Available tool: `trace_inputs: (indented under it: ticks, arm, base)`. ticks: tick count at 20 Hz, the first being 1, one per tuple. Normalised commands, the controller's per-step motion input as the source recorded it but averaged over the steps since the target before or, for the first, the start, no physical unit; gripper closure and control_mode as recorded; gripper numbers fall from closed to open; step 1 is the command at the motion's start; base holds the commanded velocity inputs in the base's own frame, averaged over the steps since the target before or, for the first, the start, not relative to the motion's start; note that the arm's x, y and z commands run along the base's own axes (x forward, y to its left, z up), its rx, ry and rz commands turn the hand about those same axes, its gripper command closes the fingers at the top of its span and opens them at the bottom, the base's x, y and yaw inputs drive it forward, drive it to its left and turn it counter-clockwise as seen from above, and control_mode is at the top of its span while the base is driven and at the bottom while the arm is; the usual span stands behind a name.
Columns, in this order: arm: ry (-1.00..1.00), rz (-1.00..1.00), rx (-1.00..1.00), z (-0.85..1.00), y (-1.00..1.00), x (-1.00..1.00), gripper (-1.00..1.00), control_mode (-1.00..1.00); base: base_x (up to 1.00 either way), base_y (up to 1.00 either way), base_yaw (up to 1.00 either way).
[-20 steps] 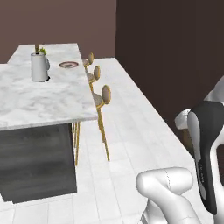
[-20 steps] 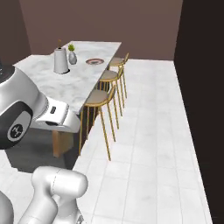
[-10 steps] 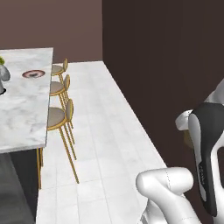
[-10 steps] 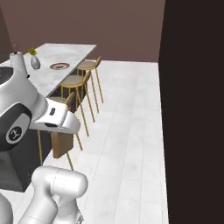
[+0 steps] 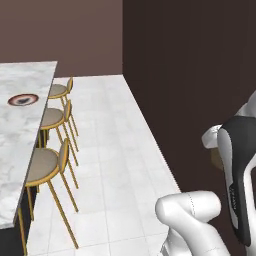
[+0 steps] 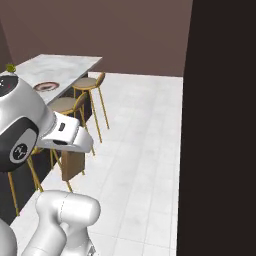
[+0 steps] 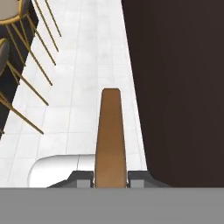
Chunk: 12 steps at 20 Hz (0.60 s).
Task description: Start the toaster. Once the lever pops up, take the bread to the plate on the dining counter.
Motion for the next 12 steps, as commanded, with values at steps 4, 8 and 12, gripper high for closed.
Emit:
trace_inputs:
  ticks: [4, 8, 12]
  arm:
    - [0.00, 0.00, 0.00, 0.00, 0.00, 0.00, 1.00, 1.00]
    - [0.00, 0.00, 0.00, 0.00, 0.00, 0.00, 1.00, 1.00]
    - [0.00, 0.00, 0.00, 0.00, 0.00, 0.00, 1.00, 1.00]
  base:
    - [1.00, -0.03, 0.16]
    - [1.00, -0.10, 0.18]
    - [1.00, -0.09, 0.18]
